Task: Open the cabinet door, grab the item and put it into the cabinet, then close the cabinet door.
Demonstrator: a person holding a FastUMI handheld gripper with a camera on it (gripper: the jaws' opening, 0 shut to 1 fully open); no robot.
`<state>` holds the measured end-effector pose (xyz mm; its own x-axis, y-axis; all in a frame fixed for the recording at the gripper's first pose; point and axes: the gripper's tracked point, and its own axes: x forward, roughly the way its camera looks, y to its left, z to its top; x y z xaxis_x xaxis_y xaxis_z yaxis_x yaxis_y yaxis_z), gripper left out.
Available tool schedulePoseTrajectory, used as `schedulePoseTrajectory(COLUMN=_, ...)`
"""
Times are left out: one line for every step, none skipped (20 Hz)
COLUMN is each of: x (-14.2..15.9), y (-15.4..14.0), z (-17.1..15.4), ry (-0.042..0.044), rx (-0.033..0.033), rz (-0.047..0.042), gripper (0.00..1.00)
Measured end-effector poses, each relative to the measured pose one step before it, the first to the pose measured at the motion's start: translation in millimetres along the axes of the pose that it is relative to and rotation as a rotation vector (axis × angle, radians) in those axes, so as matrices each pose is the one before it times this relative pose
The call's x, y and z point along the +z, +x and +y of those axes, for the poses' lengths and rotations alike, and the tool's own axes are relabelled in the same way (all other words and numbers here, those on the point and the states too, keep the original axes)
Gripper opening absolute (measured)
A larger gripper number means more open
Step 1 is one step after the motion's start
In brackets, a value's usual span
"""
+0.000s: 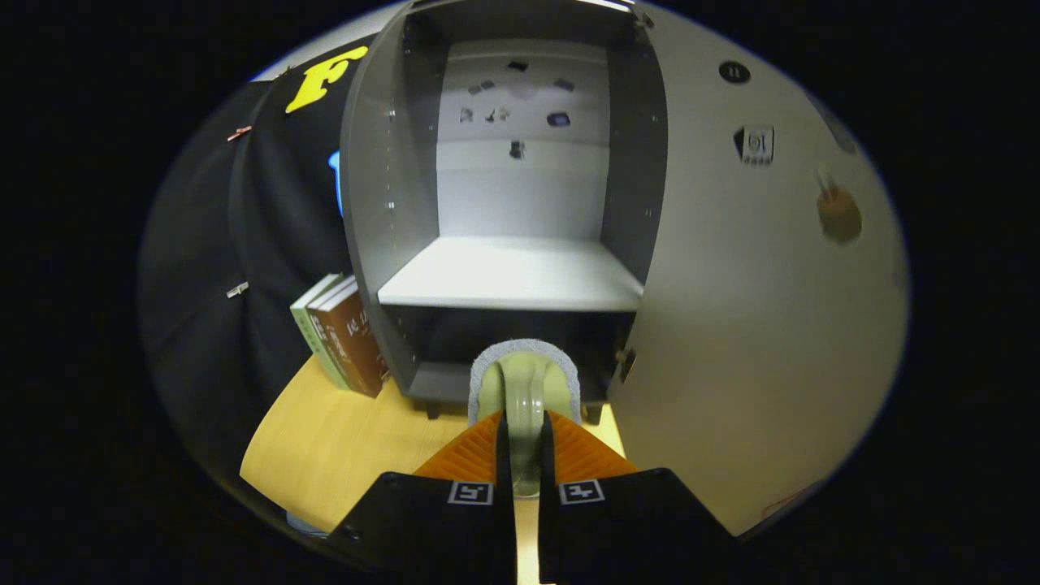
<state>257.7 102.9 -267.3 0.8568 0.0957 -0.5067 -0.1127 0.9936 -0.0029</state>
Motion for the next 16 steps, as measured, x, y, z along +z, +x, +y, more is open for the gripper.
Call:
schedulePoseTrajectory(x=18.33, y=-0.15, z=0.2, ry=-0.00607, rx=0.00194, rz=-0.03939, gripper=0.14)
schedulePoseTrajectory(x=15.76, y=2.66, z=0.72, ry=-0.00866, rx=0.00133, rz=-0.03394, gripper=0.14)
schedulePoseTrajectory(x=15.54, y=5.23, z=0.6, ry=-0.00449, rx=-0.00134, rz=-0.03258, gripper=0.14)
schedulePoseTrajectory(x=13.47, y=4.71, z=-0.46, ry=0.0032, rx=0.00156, rz=-0.02824, gripper=0.14)
schedulePoseTrajectory(x=11.94, y=6.93, z=-0.28, ry=0.00527, rx=0.0025, rz=-0.02068, gripper=0.14)
schedulePoseTrajectory(x=9.96, y=8.07, z=-0.05, ry=0.00406, rx=0.0017, rz=-0.02085, gripper=0.14)
schedulePoseTrajectory(x=10.62, y=7.63, z=0.2, ry=0.00121, rx=0.00225, rz=-0.02074, gripper=0.14)
schedulePoseTrajectory(x=10.0, y=8.75, z=0.08, ry=-0.00107, rx=0.00152, rz=-0.02178, gripper=0.14)
schedulePoseTrajectory(x=7.78, y=11.74, z=0.8, ry=0.00119, rx=-0.00031, rz=-0.02038, gripper=0.14)
schedulePoseTrajectory(x=5.89, y=11.97, z=-0.43, ry=0.00158, rx=-0.00481, rz=-0.00975, gripper=0.14)
schedulePoseTrajectory(x=2.44, y=12.86, z=-0.41, ry=-0.00219, rx=-0.0083, rz=0.00269, gripper=0.14)
schedulePoseTrajectory(x=1.73, y=13.34, z=-1.16, ry=-0.01107, rx=-0.00711, rz=0.00277, gripper=0.14)
schedulePoseTrajectory(x=2.77, y=14.8, z=1.79, ry=-0.00879, rx=-0.00543, rz=-0.00211, gripper=0.14)
schedulePoseTrajectory(x=3.08, y=13.13, z=1.09, ry=0.00407, rx=0.00224, rz=-0.00601, gripper=0.14)
schedulePoseTrajectory(x=0.13, y=13.25, z=3.44, ry=0.01415, rx=0.00809, rz=0.00412, gripper=0.14)
schedulePoseTrajectory(x=-0.34, y=11.34, z=3.81, ry=0.0105, rx=0.01592, rz=0.00971, gripper=0.14)
